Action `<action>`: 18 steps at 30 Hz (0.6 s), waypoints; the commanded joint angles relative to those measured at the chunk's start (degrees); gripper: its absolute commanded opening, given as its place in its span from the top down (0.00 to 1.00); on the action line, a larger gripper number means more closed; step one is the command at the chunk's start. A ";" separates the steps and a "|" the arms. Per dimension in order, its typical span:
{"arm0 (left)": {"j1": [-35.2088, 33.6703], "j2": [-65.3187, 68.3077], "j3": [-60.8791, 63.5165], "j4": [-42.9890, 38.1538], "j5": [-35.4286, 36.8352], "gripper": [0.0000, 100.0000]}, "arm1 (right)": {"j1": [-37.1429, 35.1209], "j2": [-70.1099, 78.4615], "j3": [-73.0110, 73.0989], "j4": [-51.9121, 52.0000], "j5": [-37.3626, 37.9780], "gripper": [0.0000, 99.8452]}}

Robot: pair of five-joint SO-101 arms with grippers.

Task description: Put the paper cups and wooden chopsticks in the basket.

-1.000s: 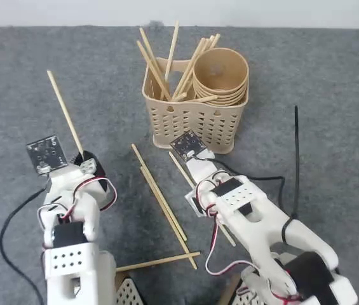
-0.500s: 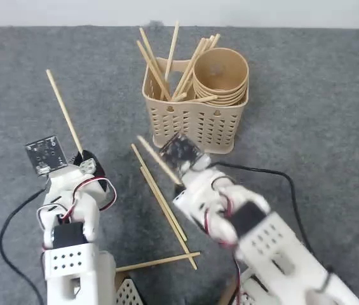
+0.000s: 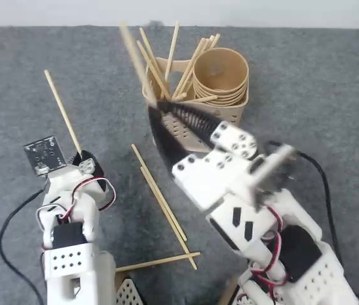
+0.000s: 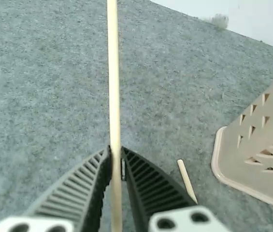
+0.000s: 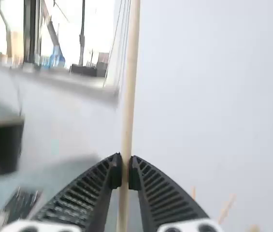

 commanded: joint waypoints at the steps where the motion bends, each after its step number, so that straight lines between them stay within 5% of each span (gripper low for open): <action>1: -0.26 -1.23 -0.31 -1.85 0.62 0.99 | 4.26 6.73 -3.08 -15.60 -0.88 0.99; 10: -0.26 -1.23 -0.31 -2.02 0.53 0.99 | 12.79 25.71 -3.16 -37.41 -0.88 0.99; 18: -0.09 -1.23 1.19 -5.54 0.53 0.99 | 14.29 37.93 -3.16 -43.74 -0.88 0.99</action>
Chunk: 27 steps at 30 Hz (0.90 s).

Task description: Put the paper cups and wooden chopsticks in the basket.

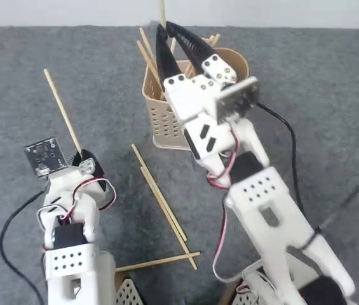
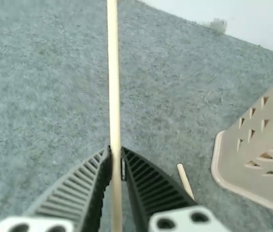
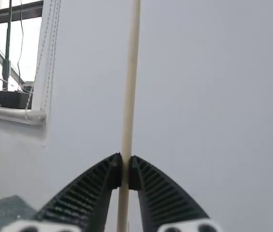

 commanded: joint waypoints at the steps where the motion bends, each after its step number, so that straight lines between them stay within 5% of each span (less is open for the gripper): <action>1: -0.09 -0.88 -0.22 -2.20 0.53 0.99 | 1.98 2.68 -2.73 -2.07 -0.53 0.99; 9: 0.00 -0.88 -0.22 -2.29 0.53 0.99 | 3.82 6.02 -4.22 2.77 -0.70 0.87; 16: 0.00 -0.88 -0.22 -2.29 0.53 0.99 | 3.74 2.07 -4.40 6.20 -0.79 0.88; 21: 0.00 -0.88 -0.22 -2.29 0.53 0.99 | 3.82 -7.96 -4.48 20.79 -0.79 0.88; 27: -0.09 -0.88 -0.22 -2.29 0.53 0.99 | 3.82 -24.92 -4.48 52.18 -1.49 0.88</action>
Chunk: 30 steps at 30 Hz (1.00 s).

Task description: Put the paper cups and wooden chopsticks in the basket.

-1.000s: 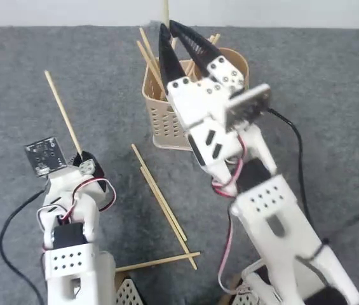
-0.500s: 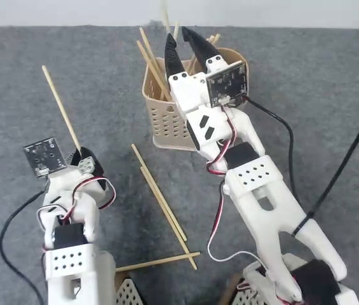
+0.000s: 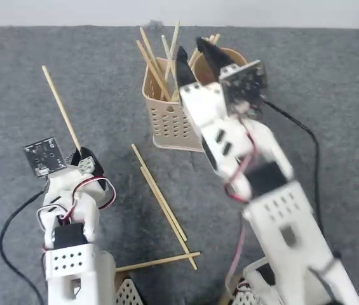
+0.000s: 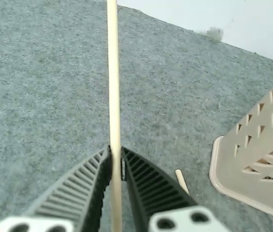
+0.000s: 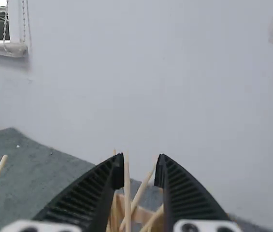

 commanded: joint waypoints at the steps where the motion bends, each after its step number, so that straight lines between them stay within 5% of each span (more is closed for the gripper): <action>1: -0.09 -0.88 -0.22 -1.49 0.53 0.99 | 0.66 -12.53 -3.25 21.05 -2.29 0.88; 10: -0.35 -0.88 -0.22 -1.49 0.44 0.99 | 6.29 -30.64 0.70 53.85 -9.76 0.88; 15: -0.35 -0.88 0.13 -1.23 0.44 0.99 | 6.46 -33.01 16.97 59.82 -9.85 0.88; 22: -0.35 -1.05 0.40 -1.23 0.44 0.99 | 6.46 -33.01 35.69 50.07 -10.11 0.89; 30: -0.44 -1.23 0.40 -1.32 0.44 0.99 | 6.46 -33.54 59.96 18.33 -16.62 0.93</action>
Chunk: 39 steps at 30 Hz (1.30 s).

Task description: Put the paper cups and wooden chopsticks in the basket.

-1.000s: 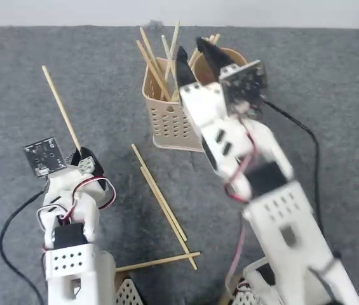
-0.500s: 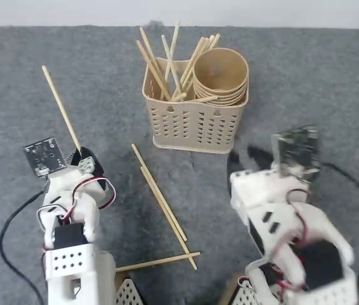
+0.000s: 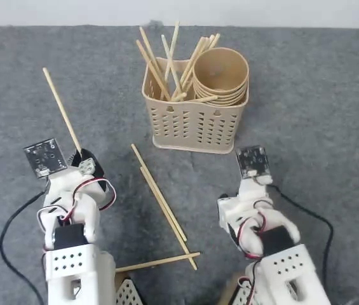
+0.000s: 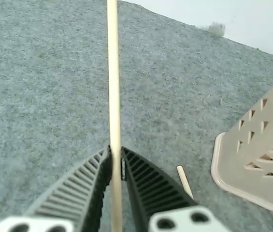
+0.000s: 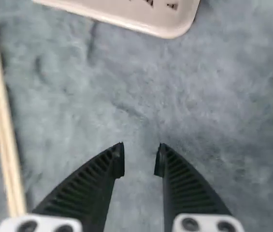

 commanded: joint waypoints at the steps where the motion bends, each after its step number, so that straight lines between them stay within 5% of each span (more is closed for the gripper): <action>1: -0.44 -1.14 -0.48 -1.49 0.62 0.99 | 0.75 -1.27 5.45 -14.11 -2.11 0.96; 4: 0.18 -1.14 -0.66 -2.90 0.62 0.99 | 0.84 -1.27 5.54 -13.41 -1.49 0.98; 12: 4.40 -1.23 -4.62 -23.65 0.44 0.99 | 4.79 -1.27 5.80 -16.22 -1.41 0.99; 18: 5.01 -0.70 -21.85 -24.79 0.44 0.99 | 4.79 -1.27 5.89 -16.31 -1.41 0.99; 26: 23.91 -0.26 -33.36 -24.79 0.44 0.99 | 4.88 -1.27 6.07 -16.57 -1.41 0.99; 30: 30.77 7.38 -36.62 -26.64 0.44 0.99 | 4.88 -1.27 6.07 -16.57 -1.41 0.99; 39: 30.77 37.54 -43.30 -47.74 0.70 0.99 | 5.14 -1.27 5.89 -16.66 -1.32 0.99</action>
